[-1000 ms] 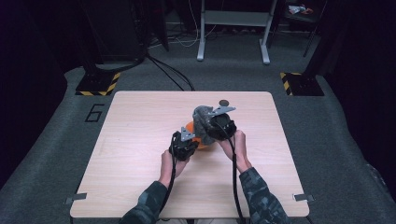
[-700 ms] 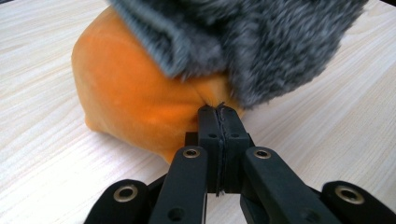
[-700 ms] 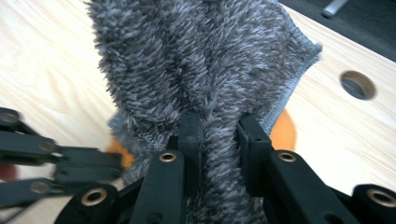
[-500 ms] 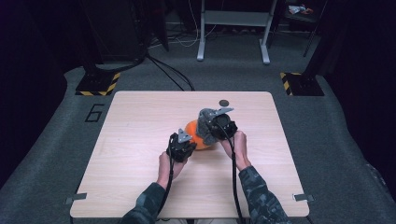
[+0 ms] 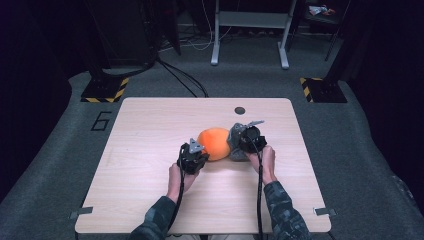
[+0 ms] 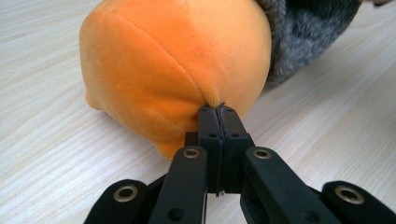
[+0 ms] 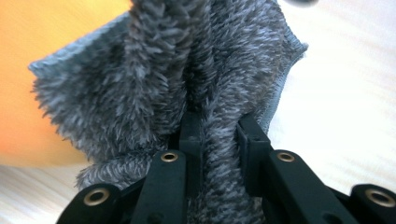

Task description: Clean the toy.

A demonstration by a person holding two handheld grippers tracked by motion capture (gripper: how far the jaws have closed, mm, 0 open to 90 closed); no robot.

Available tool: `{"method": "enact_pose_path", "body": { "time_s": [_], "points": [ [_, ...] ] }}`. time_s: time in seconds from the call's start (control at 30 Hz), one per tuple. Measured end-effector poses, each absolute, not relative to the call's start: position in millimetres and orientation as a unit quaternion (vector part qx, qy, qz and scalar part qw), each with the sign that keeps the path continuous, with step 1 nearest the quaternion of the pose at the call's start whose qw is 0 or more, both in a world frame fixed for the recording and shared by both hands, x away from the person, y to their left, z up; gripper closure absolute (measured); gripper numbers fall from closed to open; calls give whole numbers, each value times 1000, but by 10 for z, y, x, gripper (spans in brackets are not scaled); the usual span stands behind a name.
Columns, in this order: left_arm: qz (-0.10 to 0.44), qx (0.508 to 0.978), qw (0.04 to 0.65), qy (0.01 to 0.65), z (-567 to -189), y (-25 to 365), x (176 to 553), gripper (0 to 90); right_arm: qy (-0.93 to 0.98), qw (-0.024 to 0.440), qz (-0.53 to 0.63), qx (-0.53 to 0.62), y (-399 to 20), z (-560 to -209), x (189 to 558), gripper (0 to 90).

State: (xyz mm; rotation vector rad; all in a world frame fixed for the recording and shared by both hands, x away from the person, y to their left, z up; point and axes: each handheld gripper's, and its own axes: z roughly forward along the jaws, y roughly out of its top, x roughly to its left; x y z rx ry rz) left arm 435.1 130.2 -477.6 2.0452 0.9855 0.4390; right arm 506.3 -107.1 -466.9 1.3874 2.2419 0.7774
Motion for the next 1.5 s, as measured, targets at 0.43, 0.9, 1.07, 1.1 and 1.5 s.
{"method": "enact_pose_path", "body": {
  "time_s": [0.43,0.9,1.07,1.1,1.5],
  "points": [
    [174,809,407,386,-4786,1317,4364,896,787,197,361,459,-1035,-4098,4822,754],
    [175,811,408,381,-4792,1317,4367,896,830,156,378,379,-383,-4073,4791,752],
    [170,811,410,380,-4797,1320,4363,896,836,190,347,380,-348,-4158,4812,755],
    [169,811,412,381,-4798,1315,4360,896,834,196,342,386,-365,-4160,4810,756],
    [162,815,409,378,-4806,1313,4372,896,807,210,313,453,-840,-4306,4947,757]
  ]
}}
